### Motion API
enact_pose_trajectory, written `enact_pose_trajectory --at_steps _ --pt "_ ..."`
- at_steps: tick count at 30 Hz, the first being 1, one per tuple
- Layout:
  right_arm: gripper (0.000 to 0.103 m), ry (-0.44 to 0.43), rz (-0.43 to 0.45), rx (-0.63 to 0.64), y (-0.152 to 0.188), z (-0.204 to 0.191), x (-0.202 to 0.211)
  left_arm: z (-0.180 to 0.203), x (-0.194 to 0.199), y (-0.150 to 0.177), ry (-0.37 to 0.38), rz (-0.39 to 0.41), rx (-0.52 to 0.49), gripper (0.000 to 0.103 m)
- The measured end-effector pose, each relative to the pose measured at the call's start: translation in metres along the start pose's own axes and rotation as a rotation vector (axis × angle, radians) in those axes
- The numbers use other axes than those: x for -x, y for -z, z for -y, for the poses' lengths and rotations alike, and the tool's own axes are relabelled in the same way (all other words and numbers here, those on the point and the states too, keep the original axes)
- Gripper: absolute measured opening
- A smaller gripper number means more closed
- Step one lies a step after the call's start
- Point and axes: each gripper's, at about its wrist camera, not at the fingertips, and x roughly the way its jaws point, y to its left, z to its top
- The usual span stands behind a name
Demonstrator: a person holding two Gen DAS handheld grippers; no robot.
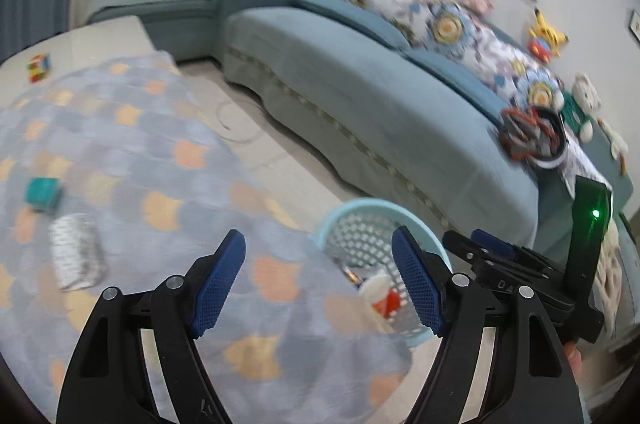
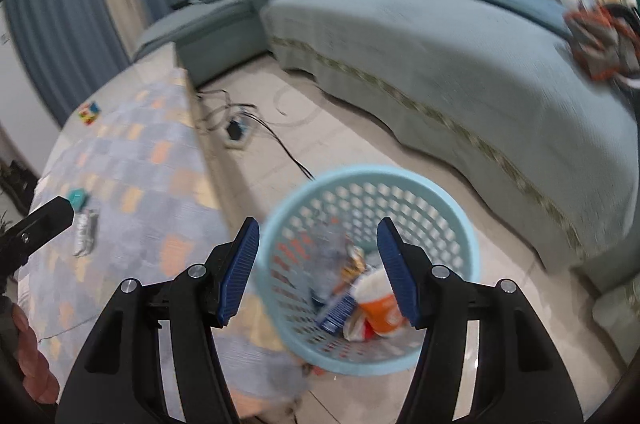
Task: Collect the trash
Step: 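Move both grippers back over the table toward the teal packet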
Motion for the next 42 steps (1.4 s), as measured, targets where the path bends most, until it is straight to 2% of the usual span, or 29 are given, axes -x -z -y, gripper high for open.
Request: enact_pose_trajectory --at_steps 8,14,16,18,25,32,36,42 --pt "0.058 -0.108 0.092 0.131 -0.011 -0.092 0.013 -0.078 0.065 -0.010 -0.118 0.132 0.103 0.071" --pt "0.057 -0.171 0.123 0.263 -0.007 -0.172 0.003 -0.138 0.092 -0.012 -0.212 0.185 0.162 0.071" --pt "0.053 -0.190 0.126 0.296 -0.003 -0.195 -0.003 -0.159 0.093 -0.013 -0.233 0.189 0.188 0.071" --pt "0.043 -0.220 0.114 0.333 0.001 -0.218 -0.013 -0.176 0.094 -0.012 -0.246 0.190 0.206 0.071" --pt "0.040 -0.299 0.045 0.376 0.016 -0.272 -0.055 -0.231 0.061 -0.012 -0.269 0.135 0.265 0.071" --pt "0.041 -0.341 -0.063 0.379 0.031 -0.296 -0.102 -0.284 0.010 -0.012 -0.202 0.046 0.399 0.071" --pt "0.049 -0.357 -0.088 0.371 0.034 -0.300 -0.114 -0.295 -0.006 -0.019 -0.198 0.032 0.415 0.071" --pt "0.050 -0.360 -0.120 0.390 0.038 -0.309 -0.125 -0.301 -0.027 -0.030 -0.216 -0.005 0.418 0.072"
